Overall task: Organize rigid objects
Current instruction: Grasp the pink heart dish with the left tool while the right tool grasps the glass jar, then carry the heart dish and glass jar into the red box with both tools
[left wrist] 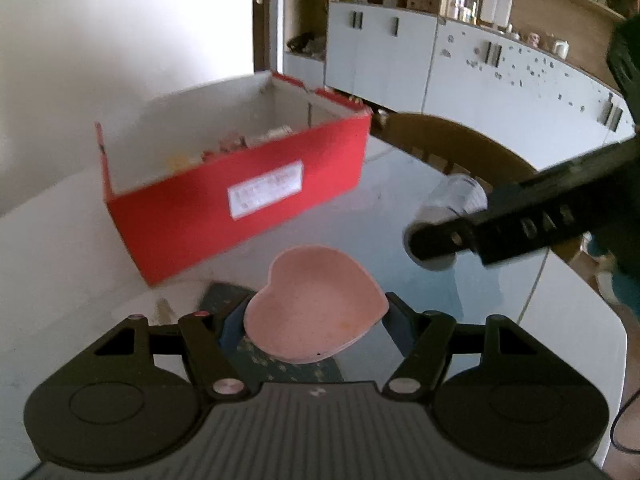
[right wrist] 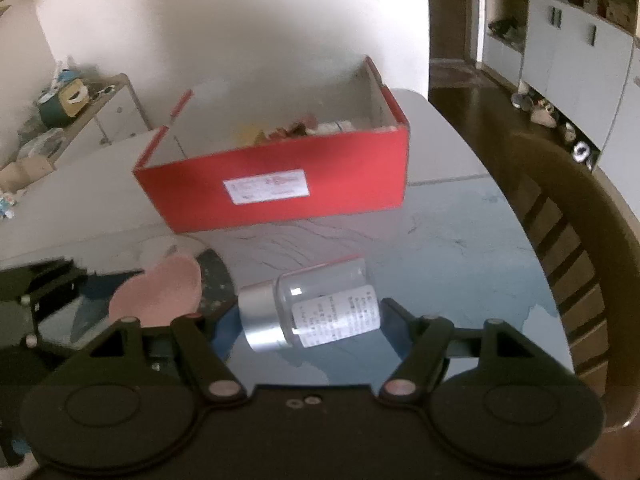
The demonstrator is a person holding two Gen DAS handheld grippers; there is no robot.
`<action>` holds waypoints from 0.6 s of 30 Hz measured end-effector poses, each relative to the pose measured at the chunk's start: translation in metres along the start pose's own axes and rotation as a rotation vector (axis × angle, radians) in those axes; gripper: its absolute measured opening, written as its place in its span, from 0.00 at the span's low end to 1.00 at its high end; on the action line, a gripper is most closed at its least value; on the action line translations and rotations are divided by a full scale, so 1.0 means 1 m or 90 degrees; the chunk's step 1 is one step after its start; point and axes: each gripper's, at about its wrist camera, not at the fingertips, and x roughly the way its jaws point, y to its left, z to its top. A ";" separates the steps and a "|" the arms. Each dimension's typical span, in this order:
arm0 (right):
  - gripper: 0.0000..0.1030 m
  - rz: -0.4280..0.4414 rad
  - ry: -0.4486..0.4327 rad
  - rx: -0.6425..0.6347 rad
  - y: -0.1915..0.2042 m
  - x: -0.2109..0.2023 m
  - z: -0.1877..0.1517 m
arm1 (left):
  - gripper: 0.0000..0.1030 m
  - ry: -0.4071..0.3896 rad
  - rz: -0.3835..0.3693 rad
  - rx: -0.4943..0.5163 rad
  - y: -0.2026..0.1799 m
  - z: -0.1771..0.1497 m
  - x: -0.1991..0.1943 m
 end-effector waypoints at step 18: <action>0.70 0.009 -0.075 -0.094 0.032 -0.033 0.056 | 0.69 -0.088 0.039 -0.004 0.033 0.079 -0.046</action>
